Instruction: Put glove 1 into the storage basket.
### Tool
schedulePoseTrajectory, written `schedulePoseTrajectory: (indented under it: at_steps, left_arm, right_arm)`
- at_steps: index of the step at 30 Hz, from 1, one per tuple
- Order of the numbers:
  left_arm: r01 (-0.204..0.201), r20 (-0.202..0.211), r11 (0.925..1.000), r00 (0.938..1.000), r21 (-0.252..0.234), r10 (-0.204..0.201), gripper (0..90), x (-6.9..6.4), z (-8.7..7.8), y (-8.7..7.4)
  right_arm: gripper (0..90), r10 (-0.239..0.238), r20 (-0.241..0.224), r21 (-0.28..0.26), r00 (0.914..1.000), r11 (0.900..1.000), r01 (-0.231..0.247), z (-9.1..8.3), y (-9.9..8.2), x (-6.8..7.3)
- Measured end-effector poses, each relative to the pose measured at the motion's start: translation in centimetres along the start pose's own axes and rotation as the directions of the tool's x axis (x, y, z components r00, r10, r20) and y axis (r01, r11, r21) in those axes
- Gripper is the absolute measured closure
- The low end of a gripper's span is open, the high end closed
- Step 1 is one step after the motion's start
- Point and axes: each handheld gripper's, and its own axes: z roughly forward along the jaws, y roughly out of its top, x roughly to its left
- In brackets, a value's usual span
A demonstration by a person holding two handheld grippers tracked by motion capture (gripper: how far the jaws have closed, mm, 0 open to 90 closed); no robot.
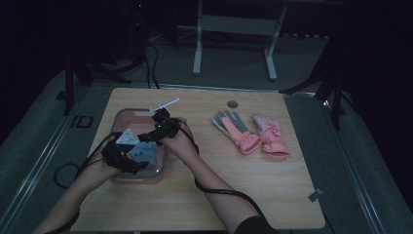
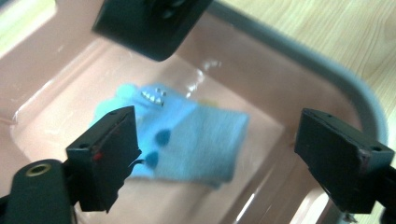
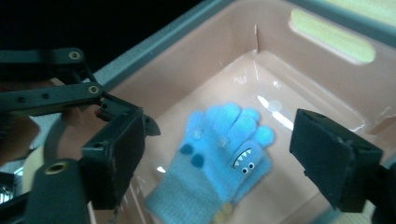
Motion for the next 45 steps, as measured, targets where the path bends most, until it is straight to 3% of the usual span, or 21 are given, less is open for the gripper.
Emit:
schedulePoseTrajectory:
  at_steps: [1, 5, 11, 22, 24, 36, 42, 45]
  left_arm:
    - [0.001, -0.002, 0.9999, 1.0000, -0.011, -0.001, 6.5, -0.2, 0.0, 0.1]
    - [-0.021, -0.006, 0.9988, 0.9998, -0.045, 0.020, 6.1, -0.9, 0.1, 0.8]
    - [-0.019, 0.028, 0.9974, 0.9994, -0.070, 0.021, 6.2, -1.9, 0.4, 2.0]
    - [-0.029, 0.095, 0.9938, 0.9947, -0.108, 0.039, 6.8, -4.6, 1.6, 4.5]
    - [-0.023, 0.119, 0.9924, 0.9922, -0.120, 0.038, 6.8, -5.1, 1.9, 5.1]
    - [-0.054, 0.172, 0.9916, 0.9823, -0.117, 0.074, 6.8, -7.6, 3.8, 6.7]
    - [-0.064, 0.205, 0.9896, 0.9745, -0.128, 0.090, 6.8, -9.0, 4.8, 7.2]
    - [-0.066, 0.219, 0.9888, 0.9710, -0.134, 0.095, 6.8, -9.6, 5.4, 7.4]
  right_arm:
    - [17.5, 0.001, 0.004, -0.010, 1.0000, 1.0000, -0.001, -0.4, 0.0, 0.0]
    - [17.4, -0.024, 0.016, -0.021, 0.9996, 0.9995, 0.024, -1.9, -0.5, -0.3]
    - [15.0, -0.076, 0.038, -0.028, 0.9964, 0.9966, 0.077, -3.9, -1.8, -1.0]
    - [14.0, -0.056, 0.075, -0.011, 0.9956, 0.9983, 0.057, -7.1, -4.3, -2.7]
    - [13.8, -0.064, 0.082, -0.007, 0.9946, 0.9979, 0.064, -7.7, -5.2, -3.1]
    - [13.5, -0.064, 0.102, 0.008, 0.9927, 0.9979, 0.064, -10.1, -8.8, -4.9]
    - [12.9, -0.067, 0.091, -0.015, 0.9936, 0.9975, 0.069, -11.5, -10.3, -5.5]
    - [12.5, -0.079, 0.129, -0.046, 0.9885, 0.9952, 0.086, -12.4, -11.2, -5.9]
